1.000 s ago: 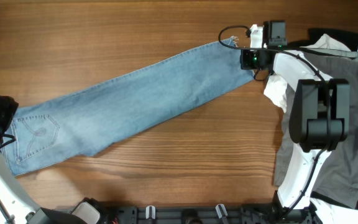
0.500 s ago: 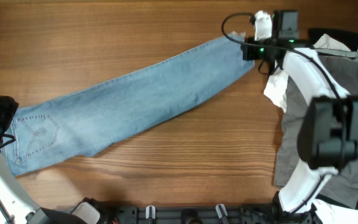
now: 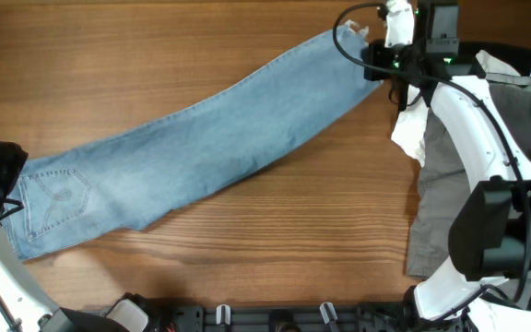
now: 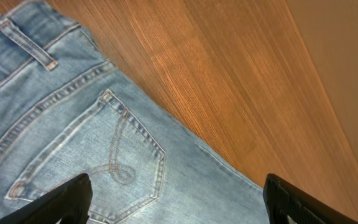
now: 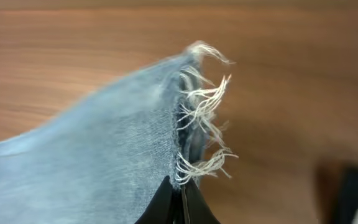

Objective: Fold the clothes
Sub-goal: 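Hold the waistband with the left gripper and tug the hems with the right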

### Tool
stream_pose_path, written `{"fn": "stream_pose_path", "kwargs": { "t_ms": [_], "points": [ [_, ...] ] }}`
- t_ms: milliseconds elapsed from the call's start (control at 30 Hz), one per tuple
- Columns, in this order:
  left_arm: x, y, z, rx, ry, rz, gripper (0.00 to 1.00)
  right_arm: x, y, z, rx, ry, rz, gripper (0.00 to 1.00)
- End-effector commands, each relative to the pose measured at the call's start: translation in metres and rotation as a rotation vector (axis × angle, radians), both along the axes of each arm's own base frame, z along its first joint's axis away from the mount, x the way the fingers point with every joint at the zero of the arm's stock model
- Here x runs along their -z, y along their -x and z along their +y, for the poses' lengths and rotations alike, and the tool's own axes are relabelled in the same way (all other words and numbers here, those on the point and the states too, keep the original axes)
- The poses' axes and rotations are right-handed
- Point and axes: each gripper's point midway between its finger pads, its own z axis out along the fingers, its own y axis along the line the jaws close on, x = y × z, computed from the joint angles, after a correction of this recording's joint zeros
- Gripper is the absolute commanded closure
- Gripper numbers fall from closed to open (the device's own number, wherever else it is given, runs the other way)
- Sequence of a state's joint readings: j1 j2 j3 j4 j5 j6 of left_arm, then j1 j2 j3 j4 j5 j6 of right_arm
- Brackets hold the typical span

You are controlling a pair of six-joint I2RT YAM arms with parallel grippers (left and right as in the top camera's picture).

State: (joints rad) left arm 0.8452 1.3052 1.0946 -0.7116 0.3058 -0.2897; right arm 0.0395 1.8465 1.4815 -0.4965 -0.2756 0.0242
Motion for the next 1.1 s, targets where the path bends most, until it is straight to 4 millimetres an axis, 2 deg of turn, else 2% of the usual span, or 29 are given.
{"fn": "stream_pose_path", "kwargs": {
  "t_ms": [0, 200, 233, 267, 300, 433, 467, 600, 733, 833, 900, 1000, 1067],
  "points": [
    [-0.002, -0.002, -0.003, 0.03, -0.013, -0.005, 0.12, 0.045, -0.001, -0.039, 0.186, 0.132, 0.112, 0.96],
    [-0.002, -0.002, -0.003, 0.03, -0.012, -0.005, 0.12, 0.102, 0.008, -0.041, 0.198, 0.136, 0.257, 0.95],
    [-0.002, -0.002, -0.003, 0.03, -0.012, -0.005, 0.12, 0.108, 0.009, -0.041, 0.197, 0.138, 0.268, 0.93],
    [-0.002, -0.002, -0.003, 0.03, -0.012, -0.005, 0.12, 0.113, 0.01, -0.041, 0.195, 0.139, 0.278, 0.84],
    [-0.002, -0.002, -0.003, 0.03, -0.012, -0.005, 0.12, 0.117, 0.01, -0.04, 0.188, 0.141, 0.285, 0.82],
    [-0.002, -0.002, -0.003, 0.03, -0.012, -0.005, 0.12, 0.12, 0.01, -0.04, 0.188, 0.141, 0.29, 0.85],
    [-0.002, -0.002, -0.003, 0.03, -0.012, -0.005, 0.12, 0.12, 0.009, -0.041, 0.189, 0.141, 0.286, 0.96],
    [-0.002, -0.002, -0.003, 0.03, -0.012, -0.005, 0.12, 0.116, 0.005, -0.033, 0.162, 0.103, 0.267, 0.96],
    [-0.002, -0.002, -0.003, 0.03, -0.012, -0.005, 0.12, 0.093, 0.0, -0.026, 0.124, 0.081, 0.213, 0.96],
    [-0.002, -0.002, -0.003, 0.03, -0.013, -0.005, 0.12, 0.04, 0.005, 0.024, -0.236, -0.044, 0.05, 0.96],
    [-0.002, -0.002, -0.003, 0.03, -0.013, -0.005, 0.12, 0.003, 0.014, 0.046, -0.379, -0.112, -0.055, 0.96],
    [-0.002, -0.002, -0.003, 0.03, -0.013, -0.005, 0.12, -0.034, 0.013, 0.047, -0.374, -0.113, -0.144, 0.96],
    [-0.002, -0.002, -0.003, 0.03, -0.013, -0.006, 0.12, -0.044, 0.006, 0.035, -0.267, -0.096, -0.153, 0.96]
  ]
}}
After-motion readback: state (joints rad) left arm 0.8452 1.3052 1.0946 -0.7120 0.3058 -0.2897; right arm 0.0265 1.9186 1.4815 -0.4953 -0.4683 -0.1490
